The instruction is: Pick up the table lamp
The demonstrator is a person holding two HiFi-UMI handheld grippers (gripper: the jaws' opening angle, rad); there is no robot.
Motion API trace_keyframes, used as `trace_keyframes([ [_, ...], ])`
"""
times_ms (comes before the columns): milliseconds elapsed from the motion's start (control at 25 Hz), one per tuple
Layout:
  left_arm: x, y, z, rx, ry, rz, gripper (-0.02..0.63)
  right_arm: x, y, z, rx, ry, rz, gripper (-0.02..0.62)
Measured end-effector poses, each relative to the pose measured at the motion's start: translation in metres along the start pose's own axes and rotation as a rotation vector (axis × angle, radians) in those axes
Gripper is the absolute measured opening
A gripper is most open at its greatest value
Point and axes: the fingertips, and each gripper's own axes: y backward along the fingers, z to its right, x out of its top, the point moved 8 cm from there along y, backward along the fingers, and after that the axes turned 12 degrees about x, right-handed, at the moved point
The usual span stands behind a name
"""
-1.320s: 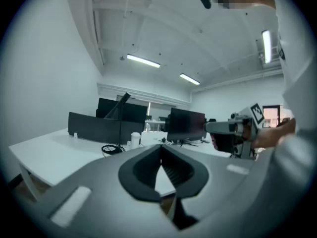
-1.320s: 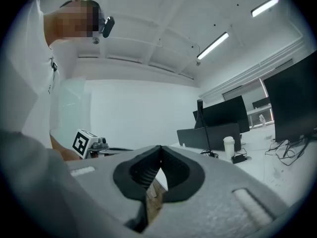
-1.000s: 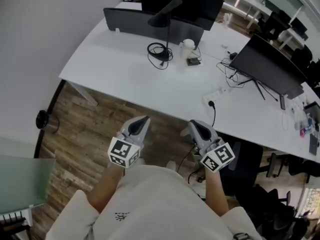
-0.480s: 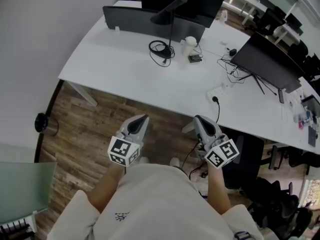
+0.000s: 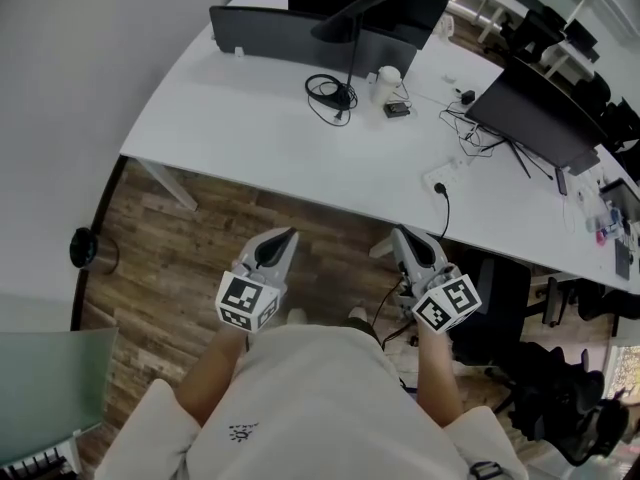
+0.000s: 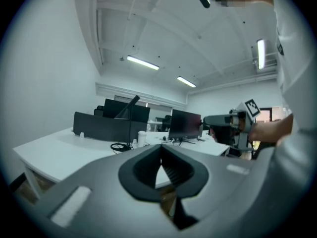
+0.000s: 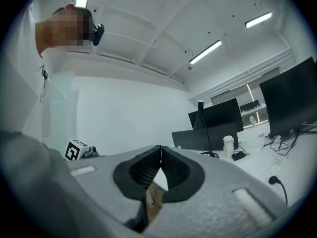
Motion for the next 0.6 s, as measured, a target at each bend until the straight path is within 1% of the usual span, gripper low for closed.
trace_keyframes([
  [320, -0.008, 0.013, -0.018, -0.010, 0.010, -0.008, -0.006, -0.005, -0.012, -0.013, -0.024, 0.015, -0.037, 0.002],
  [600, -0.009, 0.019, -0.026, 0.005, 0.008, -0.007, -0.006, -0.003, -0.021, -0.017, -0.008, 0.015, -0.039, 0.002],
])
